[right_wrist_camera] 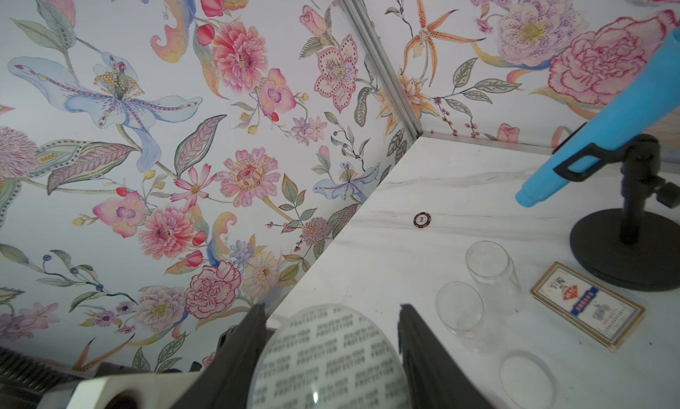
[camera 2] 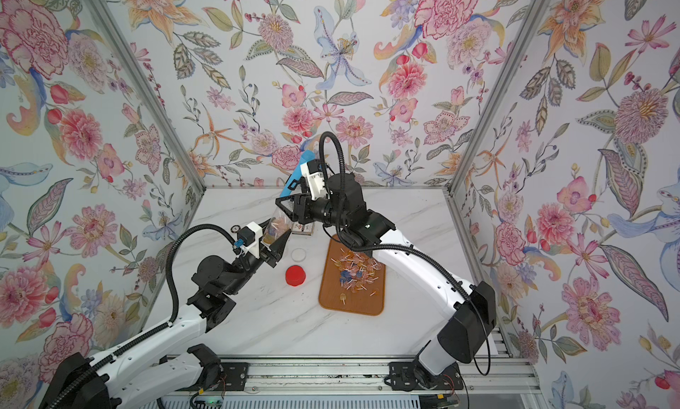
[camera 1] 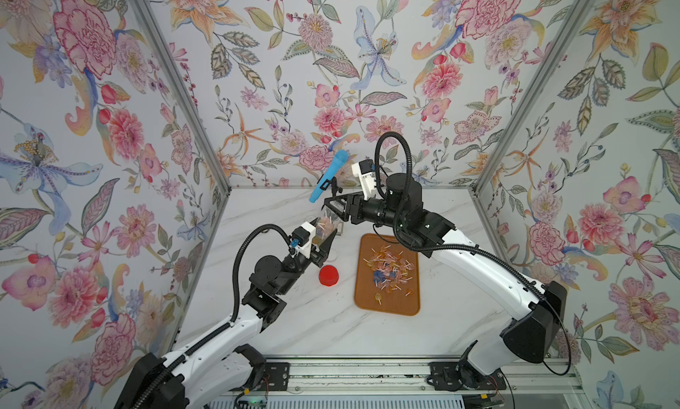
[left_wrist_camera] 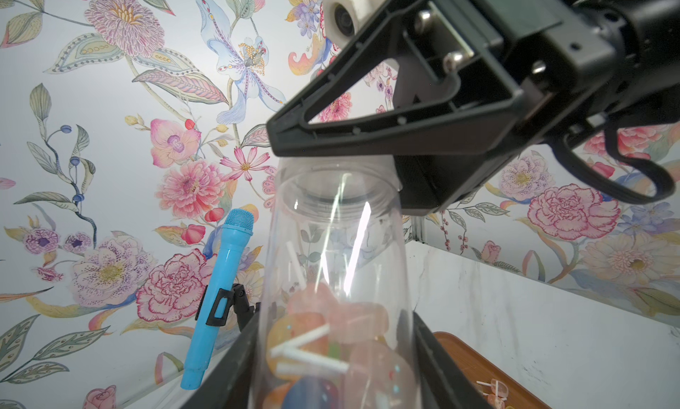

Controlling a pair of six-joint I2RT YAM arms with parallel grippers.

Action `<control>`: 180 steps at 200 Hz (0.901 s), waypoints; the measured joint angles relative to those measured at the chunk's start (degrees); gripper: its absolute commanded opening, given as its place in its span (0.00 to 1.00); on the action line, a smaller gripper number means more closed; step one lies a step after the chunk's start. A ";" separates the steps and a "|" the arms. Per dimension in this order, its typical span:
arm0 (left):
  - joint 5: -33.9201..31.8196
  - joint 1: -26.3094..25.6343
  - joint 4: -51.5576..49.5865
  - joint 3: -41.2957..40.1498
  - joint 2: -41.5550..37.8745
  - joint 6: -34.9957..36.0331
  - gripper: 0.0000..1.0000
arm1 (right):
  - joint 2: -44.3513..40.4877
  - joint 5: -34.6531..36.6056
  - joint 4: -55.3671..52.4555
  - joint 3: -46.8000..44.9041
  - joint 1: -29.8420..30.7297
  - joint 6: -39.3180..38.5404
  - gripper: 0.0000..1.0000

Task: Pour the candies out of the jar
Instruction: Unscrew the lid from the jar.

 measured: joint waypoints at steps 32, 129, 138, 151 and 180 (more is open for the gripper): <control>4.98 0.52 5.38 0.31 0.09 -4.81 0.00 | -0.02 -15.21 6.97 -0.44 -3.10 -3.19 0.30; 14.62 0.66 14.25 0.59 2.38 -12.74 0.00 | -3.56 -25.27 13.42 -3.50 -4.42 -9.25 0.84; 14.60 0.46 12.63 0.59 2.29 -11.65 0.00 | -3.65 -23.76 11.96 -3.50 -3.82 -8.55 0.92; 13.86 0.31 9.97 0.59 2.10 -10.05 0.00 | -3.89 -19.76 9.25 -3.50 -2.95 -7.87 0.96; 9.90 0.28 5.40 0.59 1.31 -5.81 0.00 | -5.22 -10.88 5.60 -3.50 -2.99 -5.22 0.97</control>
